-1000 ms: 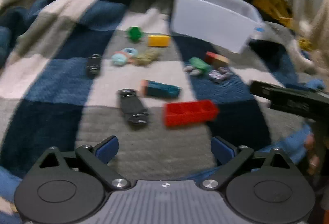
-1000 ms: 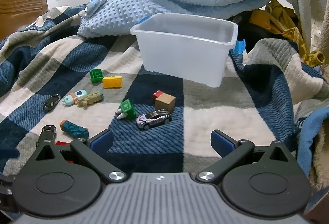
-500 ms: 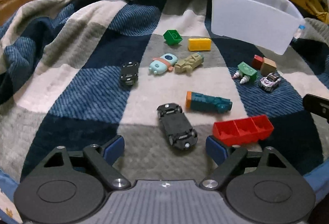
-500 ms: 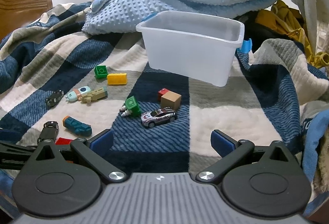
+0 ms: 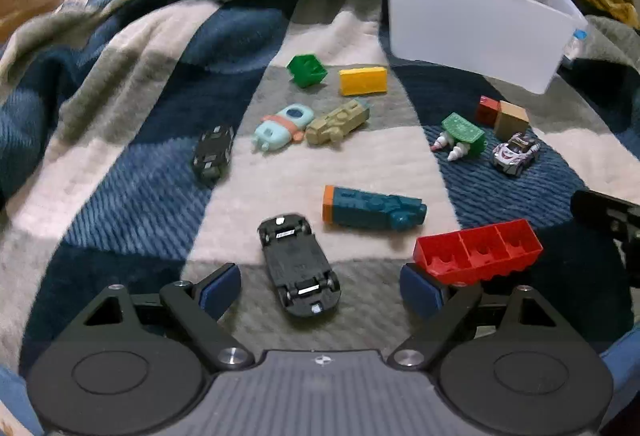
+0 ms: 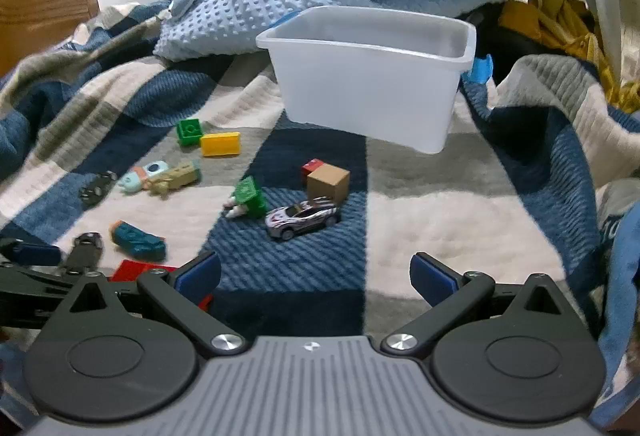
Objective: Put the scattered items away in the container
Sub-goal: 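Grasp the black toy car with left tool while right tool grasps the red lego brick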
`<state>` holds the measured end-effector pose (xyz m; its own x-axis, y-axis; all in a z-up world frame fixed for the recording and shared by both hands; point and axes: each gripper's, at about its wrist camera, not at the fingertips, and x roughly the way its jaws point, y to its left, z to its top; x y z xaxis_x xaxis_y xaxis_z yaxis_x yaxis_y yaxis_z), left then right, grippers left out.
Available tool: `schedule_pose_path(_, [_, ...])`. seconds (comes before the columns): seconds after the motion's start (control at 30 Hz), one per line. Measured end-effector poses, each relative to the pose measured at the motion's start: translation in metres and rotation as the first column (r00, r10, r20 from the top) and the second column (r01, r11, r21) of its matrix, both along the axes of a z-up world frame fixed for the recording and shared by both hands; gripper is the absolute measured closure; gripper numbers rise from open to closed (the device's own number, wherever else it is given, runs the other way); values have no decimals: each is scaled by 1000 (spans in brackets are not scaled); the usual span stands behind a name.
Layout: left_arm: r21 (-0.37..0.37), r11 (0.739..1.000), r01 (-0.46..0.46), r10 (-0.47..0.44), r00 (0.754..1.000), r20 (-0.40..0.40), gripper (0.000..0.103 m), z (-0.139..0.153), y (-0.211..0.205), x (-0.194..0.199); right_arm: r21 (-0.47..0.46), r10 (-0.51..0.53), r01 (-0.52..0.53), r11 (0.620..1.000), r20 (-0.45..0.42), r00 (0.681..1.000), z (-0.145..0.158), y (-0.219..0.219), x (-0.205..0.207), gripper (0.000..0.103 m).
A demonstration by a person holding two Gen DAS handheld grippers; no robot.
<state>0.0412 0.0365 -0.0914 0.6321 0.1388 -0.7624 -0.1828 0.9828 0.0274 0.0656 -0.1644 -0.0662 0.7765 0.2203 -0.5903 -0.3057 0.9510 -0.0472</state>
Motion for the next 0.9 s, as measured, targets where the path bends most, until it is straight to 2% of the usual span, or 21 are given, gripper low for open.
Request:
schedule_pose_path(0.1, [24,1000,20,-21,1000,19,13,-3,0,-1,11,67,-69,998,102,992,1,-2,0,0])
schedule_pose_path(0.17, [26,999,31,-32,999,27,13,-2,0,1,-5,92,-92,996,126,988,3,-1,7,0])
schedule_pose_path(0.23, [51,998,40,-42,998,36,13,1,0,4,2,140,-140,990,83,987,3,0,21,0])
schedule_pose_path(0.27, [71,997,41,-44,998,41,13,3,-1,5,23,172,-173,985,58,983,2,-1,28,4])
schedule_pose_path(0.33, [106,993,42,-47,997,54,13,6,-2,7,55,210,-211,976,17,978,2,-1,33,9])
schedule_pose_path(0.4, [119,991,55,-61,997,43,13,5,-2,10,83,255,-252,964,-23,967,4,-1,30,9])
schedule_pose_path(0.43, [121,991,60,-64,997,32,13,3,-1,11,92,306,-302,949,-36,951,3,-1,28,9])
schedule_pose_path(0.47, [118,991,62,-66,998,25,13,1,0,12,87,385,-381,921,-47,922,4,0,25,11])
schedule_pose_path(0.53, [88,994,60,-63,998,26,13,-2,5,11,7,534,-534,845,-48,844,5,5,18,13])
schedule_pose_path(0.6, [44,998,51,-52,998,37,13,-4,11,10,-95,635,-637,765,-53,771,5,13,16,26])
schedule_pose_path(0.63, [31,998,46,-47,998,37,13,-4,13,11,-117,663,-666,737,-64,746,4,18,17,38])
schedule_pose_path(0.67, [26,999,44,-45,998,36,14,-5,13,11,-118,690,-695,710,-85,719,4,24,20,46])
schedule_pose_path(0.73, [27,999,44,-45,998,38,17,-5,11,11,-109,737,-751,651,-146,660,-1,36,24,54])
schedule_pose_path(0.8, [32,998,49,-50,998,34,25,-4,8,12,-150,759,-778,610,-172,628,-8,47,22,55])
schedule_pose_path(0.9, [35,997,72,-73,997,33,40,-3,3,12,-163,765,-786,597,-179,618,-15,52,18,54])
